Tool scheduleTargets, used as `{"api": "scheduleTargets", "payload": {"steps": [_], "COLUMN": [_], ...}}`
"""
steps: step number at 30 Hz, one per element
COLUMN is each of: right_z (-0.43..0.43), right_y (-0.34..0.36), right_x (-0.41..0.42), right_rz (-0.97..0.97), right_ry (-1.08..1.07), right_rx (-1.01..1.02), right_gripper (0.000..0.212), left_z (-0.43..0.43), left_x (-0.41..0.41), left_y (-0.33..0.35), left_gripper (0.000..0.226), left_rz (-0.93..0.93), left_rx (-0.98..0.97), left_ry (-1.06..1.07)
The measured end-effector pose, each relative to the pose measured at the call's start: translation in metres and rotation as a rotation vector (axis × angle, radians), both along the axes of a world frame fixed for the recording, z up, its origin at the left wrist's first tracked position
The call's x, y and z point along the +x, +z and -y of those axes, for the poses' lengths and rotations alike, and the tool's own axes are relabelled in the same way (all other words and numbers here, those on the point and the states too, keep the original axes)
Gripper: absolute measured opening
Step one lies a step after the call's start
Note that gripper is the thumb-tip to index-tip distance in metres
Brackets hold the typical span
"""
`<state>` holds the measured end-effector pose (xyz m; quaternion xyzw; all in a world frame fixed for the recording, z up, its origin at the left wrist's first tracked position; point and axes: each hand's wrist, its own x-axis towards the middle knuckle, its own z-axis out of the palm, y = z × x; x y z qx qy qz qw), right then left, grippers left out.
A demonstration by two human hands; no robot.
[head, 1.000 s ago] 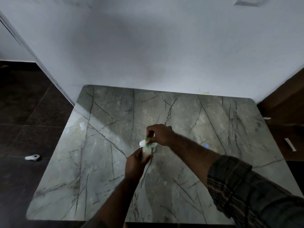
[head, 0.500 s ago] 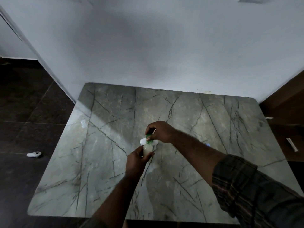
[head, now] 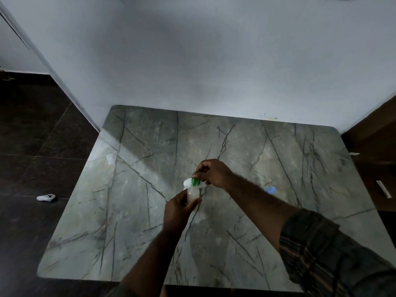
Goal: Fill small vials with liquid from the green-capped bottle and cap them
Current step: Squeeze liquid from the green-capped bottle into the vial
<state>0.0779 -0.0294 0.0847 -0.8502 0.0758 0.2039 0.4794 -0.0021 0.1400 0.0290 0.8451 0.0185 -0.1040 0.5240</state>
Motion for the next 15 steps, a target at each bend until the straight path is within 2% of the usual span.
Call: {"api": "scheduleTargets", "payload": {"steps": [4, 11, 15], "right_z": [0.003, 0.004, 0.005], "right_y": [0.002, 0.01, 0.005], "right_x": [0.005, 0.016, 0.014], "right_rz": [0.019, 0.08, 0.079], "right_ry": [0.059, 0.285, 0.315], "right_rx": [-0.052, -0.179, -0.187], "right_gripper": [0.021, 0.023, 0.022], "left_z": [0.001, 0.0, 0.0], "left_x": [0.004, 0.005, 0.004], "left_y": [0.0, -0.005, -0.008], "left_gripper": [0.046, 0.045, 0.045], "left_rz": [0.0, 0.002, -0.003], "left_rx": [-0.014, 0.05, 0.068], "left_ry": [-0.02, -0.065, -0.072]}}
